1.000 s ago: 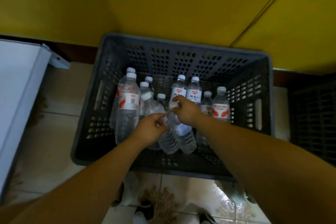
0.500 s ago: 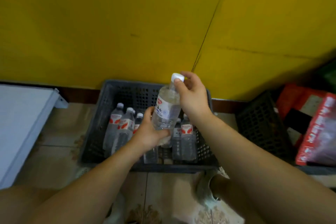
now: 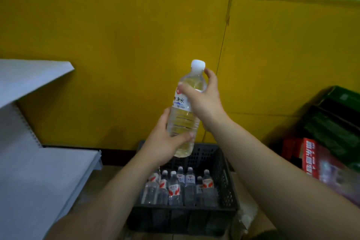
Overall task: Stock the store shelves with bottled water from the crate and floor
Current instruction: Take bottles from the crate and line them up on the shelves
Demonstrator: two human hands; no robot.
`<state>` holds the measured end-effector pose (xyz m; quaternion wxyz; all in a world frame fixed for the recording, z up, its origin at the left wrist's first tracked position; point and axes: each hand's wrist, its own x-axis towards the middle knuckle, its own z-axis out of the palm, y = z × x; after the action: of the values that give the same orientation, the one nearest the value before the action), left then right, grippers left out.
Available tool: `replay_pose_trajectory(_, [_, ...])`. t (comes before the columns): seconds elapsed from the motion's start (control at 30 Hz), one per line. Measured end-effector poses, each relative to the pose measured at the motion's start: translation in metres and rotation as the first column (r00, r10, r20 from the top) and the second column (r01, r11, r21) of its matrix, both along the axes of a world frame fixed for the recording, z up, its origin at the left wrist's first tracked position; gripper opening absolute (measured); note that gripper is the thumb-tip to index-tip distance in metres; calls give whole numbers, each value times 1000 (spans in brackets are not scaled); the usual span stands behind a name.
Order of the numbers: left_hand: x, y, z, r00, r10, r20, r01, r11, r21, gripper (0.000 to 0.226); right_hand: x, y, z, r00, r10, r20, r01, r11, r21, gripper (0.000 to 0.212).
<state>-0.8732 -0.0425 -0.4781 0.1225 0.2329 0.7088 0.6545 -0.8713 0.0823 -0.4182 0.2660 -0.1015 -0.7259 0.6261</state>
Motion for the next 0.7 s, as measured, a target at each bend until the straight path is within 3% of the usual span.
replay_pose_trajectory(0.13, [18, -37, 35, 996, -70, 45, 67, 995, 74, 64, 18, -13, 41, 959, 161, -232, -228, 927, -298, 58])
replay_pose_trajectory(0.23, [30, -52, 56, 996, -90, 27, 85, 988, 129, 68, 20, -27, 64, 903, 270, -335, -385, 856, -346, 53])
replay_pose_trajectory(0.47, [56, -87, 75, 987, 153, -42, -142, 971, 195, 79, 22, -71, 91, 855, 417, -309, -456, 887, -65, 43])
replay_pose_trajectory(0.7, [92, -154, 84, 882, 466, -69, -446, 873, 199, 84, 22, -149, 98, 671, 678, -302, -672, 727, 140, 44])
